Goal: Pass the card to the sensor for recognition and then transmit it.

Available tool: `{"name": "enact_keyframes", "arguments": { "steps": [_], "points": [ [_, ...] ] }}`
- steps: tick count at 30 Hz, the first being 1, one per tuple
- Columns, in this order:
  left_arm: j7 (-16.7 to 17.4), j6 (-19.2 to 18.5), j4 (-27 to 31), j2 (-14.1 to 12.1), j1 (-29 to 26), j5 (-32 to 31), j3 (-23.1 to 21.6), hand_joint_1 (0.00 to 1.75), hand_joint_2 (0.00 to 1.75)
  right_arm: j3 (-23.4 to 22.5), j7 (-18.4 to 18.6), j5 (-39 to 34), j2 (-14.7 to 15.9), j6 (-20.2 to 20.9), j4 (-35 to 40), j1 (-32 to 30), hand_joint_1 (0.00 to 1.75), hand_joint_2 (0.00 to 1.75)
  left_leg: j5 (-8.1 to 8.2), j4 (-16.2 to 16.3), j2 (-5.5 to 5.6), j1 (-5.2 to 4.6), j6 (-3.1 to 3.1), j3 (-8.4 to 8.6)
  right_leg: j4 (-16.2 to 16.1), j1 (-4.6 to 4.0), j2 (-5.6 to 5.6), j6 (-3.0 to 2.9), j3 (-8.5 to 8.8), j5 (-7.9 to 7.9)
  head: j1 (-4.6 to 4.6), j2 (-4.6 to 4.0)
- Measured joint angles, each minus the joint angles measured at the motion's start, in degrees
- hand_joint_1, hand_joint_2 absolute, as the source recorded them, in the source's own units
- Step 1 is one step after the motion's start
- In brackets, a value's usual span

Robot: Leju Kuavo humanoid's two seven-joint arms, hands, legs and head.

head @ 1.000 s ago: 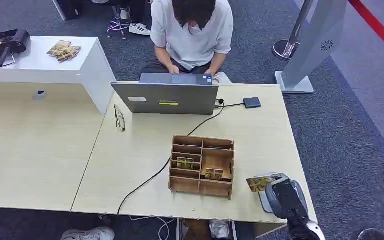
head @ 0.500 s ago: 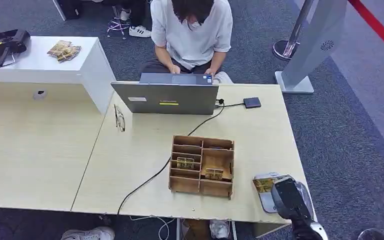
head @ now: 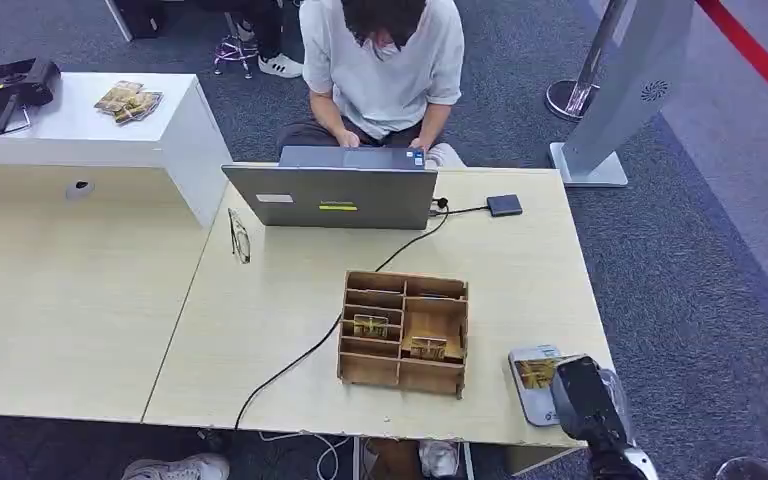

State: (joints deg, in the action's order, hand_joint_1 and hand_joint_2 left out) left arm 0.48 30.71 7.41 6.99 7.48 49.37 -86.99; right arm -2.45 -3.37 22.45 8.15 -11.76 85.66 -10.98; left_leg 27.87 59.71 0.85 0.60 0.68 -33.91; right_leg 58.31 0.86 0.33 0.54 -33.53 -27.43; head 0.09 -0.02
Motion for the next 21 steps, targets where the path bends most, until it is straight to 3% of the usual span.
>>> {"name": "enact_keyframes", "arguments": {
  "steps": [9, 21],
  "points": [
    [0.0, 0.1, 0.0, 0.0, 0.0, -0.1, 0.0, 0.00, 0.00, -1.6, -0.1, 0.0, -1.4, 0.8, -1.1, 0.3, 1.75, 1.75, 0.00, 0.0, 0.00, 0.00, 0.00, 0.00, 0.0, 0.00, 0.00, 0.00, 0.00, 0.00, 0.00, 0.00],
    [-0.1, 0.4, 0.0, 0.1, 0.0, 0.0, 0.0, 0.00, 0.00, -1.6, 2.7, 7.0, -3.6, -0.9, -2.5, 2.2, 1.75, 1.75, 0.00, 0.0, -0.01, 0.00, 0.00, 0.00, 0.0, 0.00, 0.01, 0.00, 0.01, 0.00, 0.00, 0.00]
  ]
}}
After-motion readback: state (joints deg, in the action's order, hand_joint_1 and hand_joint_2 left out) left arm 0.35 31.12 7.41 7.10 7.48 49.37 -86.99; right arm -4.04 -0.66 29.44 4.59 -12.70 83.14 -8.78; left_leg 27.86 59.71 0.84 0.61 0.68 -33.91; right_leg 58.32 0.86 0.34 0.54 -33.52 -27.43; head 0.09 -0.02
